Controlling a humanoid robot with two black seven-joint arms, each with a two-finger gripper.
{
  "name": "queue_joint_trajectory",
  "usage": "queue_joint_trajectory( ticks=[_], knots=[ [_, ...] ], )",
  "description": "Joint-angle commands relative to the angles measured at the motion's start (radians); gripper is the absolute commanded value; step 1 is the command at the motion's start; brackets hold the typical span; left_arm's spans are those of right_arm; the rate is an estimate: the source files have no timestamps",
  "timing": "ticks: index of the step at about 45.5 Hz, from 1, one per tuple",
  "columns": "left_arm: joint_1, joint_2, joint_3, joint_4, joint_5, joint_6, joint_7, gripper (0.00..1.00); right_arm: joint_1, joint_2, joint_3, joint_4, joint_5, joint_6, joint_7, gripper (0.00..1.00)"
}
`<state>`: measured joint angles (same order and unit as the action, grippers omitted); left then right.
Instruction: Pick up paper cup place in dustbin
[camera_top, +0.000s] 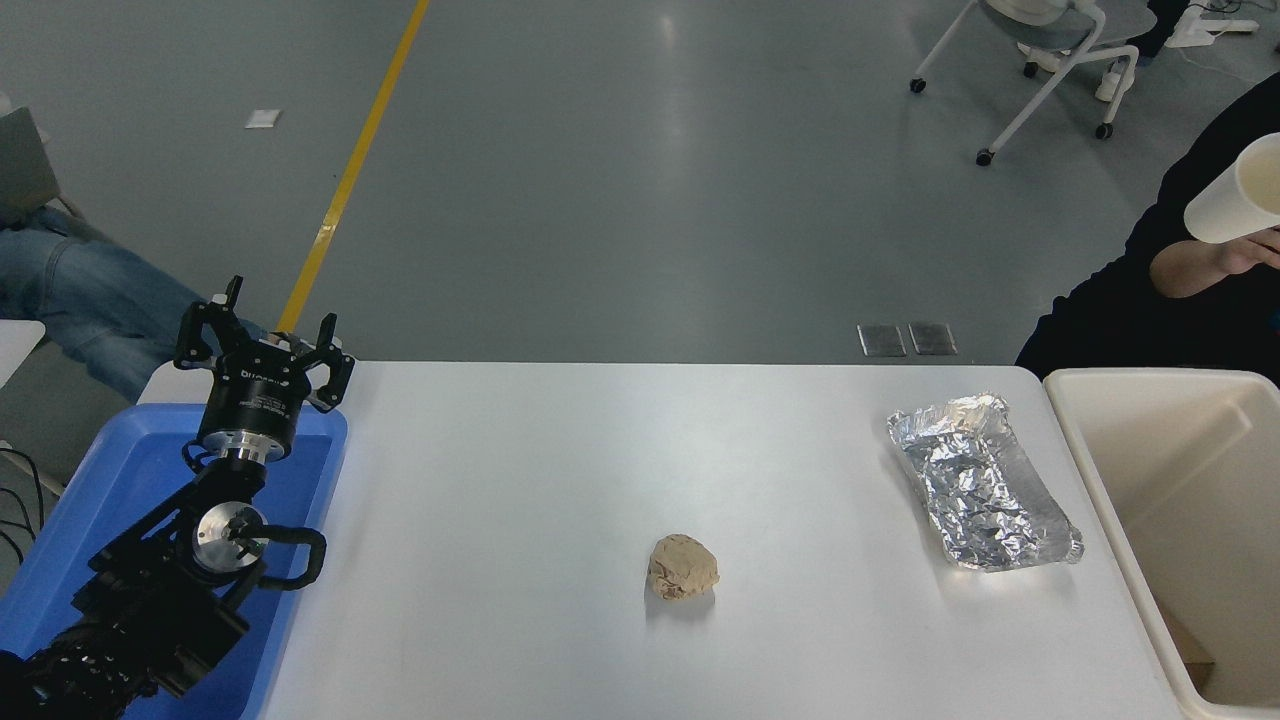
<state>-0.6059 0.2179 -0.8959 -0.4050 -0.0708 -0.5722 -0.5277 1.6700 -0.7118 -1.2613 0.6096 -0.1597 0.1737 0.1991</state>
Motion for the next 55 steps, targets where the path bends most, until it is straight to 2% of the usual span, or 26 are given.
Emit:
queue_joint_trajectory(
  ticks=[1,5,10,17,20,31,39,51,53,55],
  knots=[
    [0.000,0.000,0.000,0.000,0.000,0.000,0.000,0.99,-0.077,-0.009,-0.020,-0.076,0.005,0.003,-0.009,0.00],
    [0.000,0.000,0.000,0.000,0.000,0.000,0.000,0.99,-0.196,-0.008,0.002,-0.174,0.015,0.003,-0.009,0.00],
    [0.000,0.000,0.000,0.000,0.000,0.000,0.000,0.99,-0.444,-0.006,0.017,-0.321,0.173,0.004,-0.017,0.00],
    [0.000,0.000,0.000,0.000,0.000,0.000,0.000,0.99,-0.605,0.009,0.031,-0.392,0.344,-0.002,-0.113,0.00],
    [0.000,0.000,0.000,0.000,0.000,0.000,0.000,0.99,-0.659,0.017,0.059,-0.399,0.385,-0.005,-0.125,0.00],
    [0.000,0.000,0.000,0.000,0.000,0.000,0.000,0.99,-0.846,0.081,0.210,-0.445,0.401,-0.019,-0.148,0.00],
    [0.000,0.000,0.000,0.000,0.000,0.000,0.000,0.99,-0.935,0.136,0.292,-0.461,0.401,-0.037,-0.149,0.00],
    [0.000,0.000,0.000,0.000,0.000,0.000,0.000,0.99,-0.984,0.190,0.324,-0.459,0.402,-0.053,-0.158,0.01],
    [0.000,0.000,0.000,0.000,0.000,0.000,0.000,0.99,-0.984,0.190,0.327,-0.458,0.405,-0.053,-0.162,0.32],
    [0.000,0.000,-0.001,0.000,0.000,0.000,0.000,0.99,-0.983,0.189,0.329,-0.458,0.407,-0.059,-0.162,0.59]
  ],
)
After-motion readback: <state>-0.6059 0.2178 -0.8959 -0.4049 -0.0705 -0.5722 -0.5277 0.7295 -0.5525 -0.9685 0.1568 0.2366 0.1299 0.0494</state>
